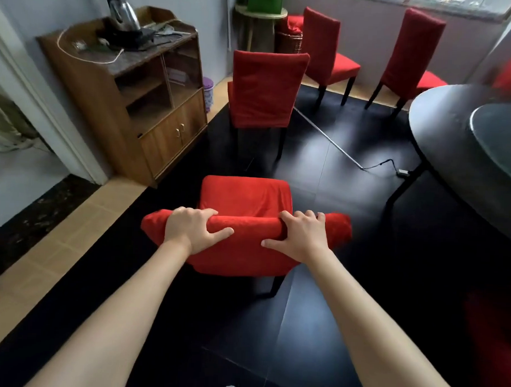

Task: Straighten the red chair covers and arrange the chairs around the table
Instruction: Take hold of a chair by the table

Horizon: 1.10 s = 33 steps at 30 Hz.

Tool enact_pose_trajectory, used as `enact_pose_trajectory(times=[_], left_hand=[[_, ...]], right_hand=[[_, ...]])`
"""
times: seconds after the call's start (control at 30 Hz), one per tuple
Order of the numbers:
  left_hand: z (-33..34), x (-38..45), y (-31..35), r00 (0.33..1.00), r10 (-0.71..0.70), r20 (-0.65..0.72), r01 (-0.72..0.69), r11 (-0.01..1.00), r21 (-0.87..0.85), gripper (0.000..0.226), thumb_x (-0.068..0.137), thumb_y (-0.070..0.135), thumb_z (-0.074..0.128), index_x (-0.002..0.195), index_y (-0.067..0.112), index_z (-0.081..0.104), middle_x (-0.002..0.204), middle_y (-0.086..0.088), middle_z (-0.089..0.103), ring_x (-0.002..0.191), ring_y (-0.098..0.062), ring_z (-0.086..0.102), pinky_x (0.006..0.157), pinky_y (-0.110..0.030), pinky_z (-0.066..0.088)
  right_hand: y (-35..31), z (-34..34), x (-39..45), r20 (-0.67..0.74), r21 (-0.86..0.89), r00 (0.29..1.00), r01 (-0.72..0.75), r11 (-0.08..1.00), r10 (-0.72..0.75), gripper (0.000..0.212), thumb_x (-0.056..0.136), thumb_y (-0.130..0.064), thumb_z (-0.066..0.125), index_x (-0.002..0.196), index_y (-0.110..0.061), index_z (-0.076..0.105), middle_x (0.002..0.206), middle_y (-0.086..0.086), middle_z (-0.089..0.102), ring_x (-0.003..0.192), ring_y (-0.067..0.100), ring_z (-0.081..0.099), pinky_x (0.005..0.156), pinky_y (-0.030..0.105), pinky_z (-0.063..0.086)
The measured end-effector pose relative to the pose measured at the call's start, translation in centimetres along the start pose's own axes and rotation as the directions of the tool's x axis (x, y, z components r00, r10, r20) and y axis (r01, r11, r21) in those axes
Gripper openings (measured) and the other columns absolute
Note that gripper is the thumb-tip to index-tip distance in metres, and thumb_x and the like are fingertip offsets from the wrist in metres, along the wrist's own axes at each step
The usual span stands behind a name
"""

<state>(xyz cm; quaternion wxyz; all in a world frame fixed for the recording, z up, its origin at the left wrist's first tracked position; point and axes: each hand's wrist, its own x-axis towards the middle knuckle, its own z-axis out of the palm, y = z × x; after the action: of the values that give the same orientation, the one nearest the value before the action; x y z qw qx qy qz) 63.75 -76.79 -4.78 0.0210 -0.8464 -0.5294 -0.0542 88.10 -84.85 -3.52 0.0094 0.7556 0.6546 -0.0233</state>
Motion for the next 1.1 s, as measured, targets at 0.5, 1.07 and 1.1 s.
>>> enact_pose_trajectory(times=[0.5, 1.07, 1.1], left_hand=[[-0.8, -3.2, -2.5, 0.993, 0.114, -0.039, -0.116, 0.992, -0.058, 0.099, 0.060, 0.088, 0.010, 0.117, 0.032, 0.067, 0.093, -0.001, 0.073, 0.091, -0.023, 0.065, 0.086, -0.033, 0.045], [-0.5, -0.9, -7.8, 0.916, 0.390, -0.088, -0.399, 0.909, -0.119, 0.096, 0.060, 0.086, 0.013, 0.112, 0.029, 0.070, 0.088, -0.004, 0.073, 0.086, -0.027, 0.064, 0.081, -0.033, 0.044], [-0.4, -0.8, -8.0, 0.909, 0.406, -0.098, -0.415, 0.902, -0.120, 0.095, 0.061, 0.086, 0.014, 0.110, 0.028, 0.071, 0.086, -0.005, 0.073, 0.084, -0.027, 0.065, 0.080, -0.033, 0.044]], right_hand=[[-5.3, 0.6, -6.9, -0.020, 0.027, 0.982, -0.186, 0.982, 0.186, 0.081, 0.058, -0.091, 0.043, 0.109, -0.029, 0.056, 0.109, 0.003, 0.064, 0.106, 0.031, 0.053, 0.097, 0.049, 0.032], [-13.9, 0.8, -10.3, -0.072, 0.070, 0.864, -0.495, 0.866, 0.499, 0.078, 0.057, -0.090, 0.045, 0.099, -0.027, 0.059, 0.100, 0.002, 0.065, 0.098, 0.030, 0.055, 0.091, 0.045, 0.034], [-14.3, 0.8, -10.4, -0.068, 0.071, 0.857, -0.507, 0.859, 0.512, 0.078, 0.057, -0.091, 0.044, 0.099, -0.027, 0.058, 0.099, 0.002, 0.065, 0.098, 0.029, 0.055, 0.092, 0.045, 0.034]])
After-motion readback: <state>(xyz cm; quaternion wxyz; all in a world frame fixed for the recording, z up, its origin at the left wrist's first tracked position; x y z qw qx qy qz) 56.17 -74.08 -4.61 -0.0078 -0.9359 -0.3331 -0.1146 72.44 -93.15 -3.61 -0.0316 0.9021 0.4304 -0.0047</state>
